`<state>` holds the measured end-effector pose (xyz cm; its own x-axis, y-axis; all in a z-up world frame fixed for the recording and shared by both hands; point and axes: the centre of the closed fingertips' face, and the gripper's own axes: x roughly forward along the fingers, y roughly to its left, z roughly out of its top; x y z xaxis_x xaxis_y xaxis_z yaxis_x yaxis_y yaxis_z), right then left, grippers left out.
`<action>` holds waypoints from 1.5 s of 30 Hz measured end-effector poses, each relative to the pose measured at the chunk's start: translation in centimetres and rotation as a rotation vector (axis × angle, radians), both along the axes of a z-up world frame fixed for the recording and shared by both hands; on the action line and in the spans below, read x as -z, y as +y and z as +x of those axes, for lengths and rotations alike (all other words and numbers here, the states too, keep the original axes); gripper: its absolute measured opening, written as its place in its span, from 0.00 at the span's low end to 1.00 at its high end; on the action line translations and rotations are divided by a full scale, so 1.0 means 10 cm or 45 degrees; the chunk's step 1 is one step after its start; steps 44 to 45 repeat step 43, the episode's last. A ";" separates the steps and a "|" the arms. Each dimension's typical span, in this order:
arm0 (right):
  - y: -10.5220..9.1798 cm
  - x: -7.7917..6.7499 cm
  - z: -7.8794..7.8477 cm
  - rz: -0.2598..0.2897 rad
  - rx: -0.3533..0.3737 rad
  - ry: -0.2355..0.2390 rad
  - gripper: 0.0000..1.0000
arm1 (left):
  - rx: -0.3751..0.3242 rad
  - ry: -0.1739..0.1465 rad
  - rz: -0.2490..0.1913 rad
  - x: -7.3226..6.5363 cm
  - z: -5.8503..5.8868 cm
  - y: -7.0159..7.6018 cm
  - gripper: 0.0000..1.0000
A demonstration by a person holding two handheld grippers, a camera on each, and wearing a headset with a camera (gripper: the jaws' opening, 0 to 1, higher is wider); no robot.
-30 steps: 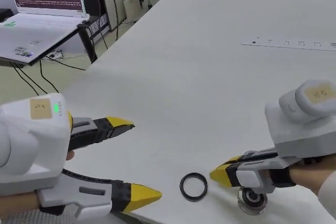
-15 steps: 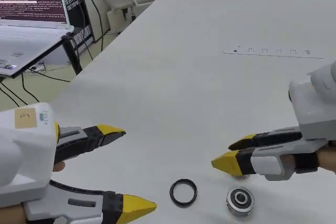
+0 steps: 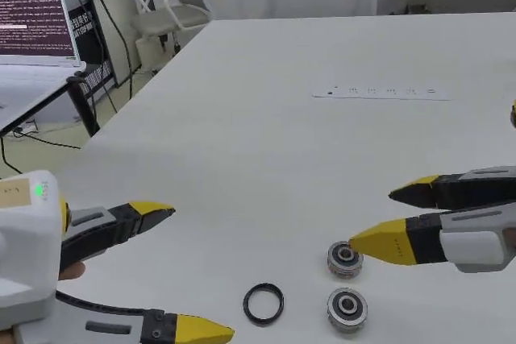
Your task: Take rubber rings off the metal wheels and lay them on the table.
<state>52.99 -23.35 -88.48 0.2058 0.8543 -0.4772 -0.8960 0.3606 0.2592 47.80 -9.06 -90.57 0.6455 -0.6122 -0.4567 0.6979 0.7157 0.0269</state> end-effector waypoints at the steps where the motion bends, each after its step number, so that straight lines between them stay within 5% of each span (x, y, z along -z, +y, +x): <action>1: -0.06 0.00 -0.01 -0.004 0.016 -0.020 0.67 | 0.003 -0.003 -0.006 0.00 0.00 0.00 0.90; 9: -0.35 0.11 -0.18 -0.005 0.066 -0.048 0.84 | -0.008 0.002 -0.037 0.00 0.00 0.01 0.92; 17: -0.58 0.39 -0.27 -0.068 0.108 -0.036 0.94 | -0.038 0.010 -0.065 0.01 0.00 0.04 0.96; 28: -0.78 0.66 -0.39 -0.126 0.169 0.015 0.99 | -0.133 0.010 -0.141 0.00 0.01 0.15 1.00; 45: -0.86 0.89 -0.52 -0.207 0.174 0.080 0.99 | -0.155 0.032 -0.124 0.05 0.00 0.16 1.00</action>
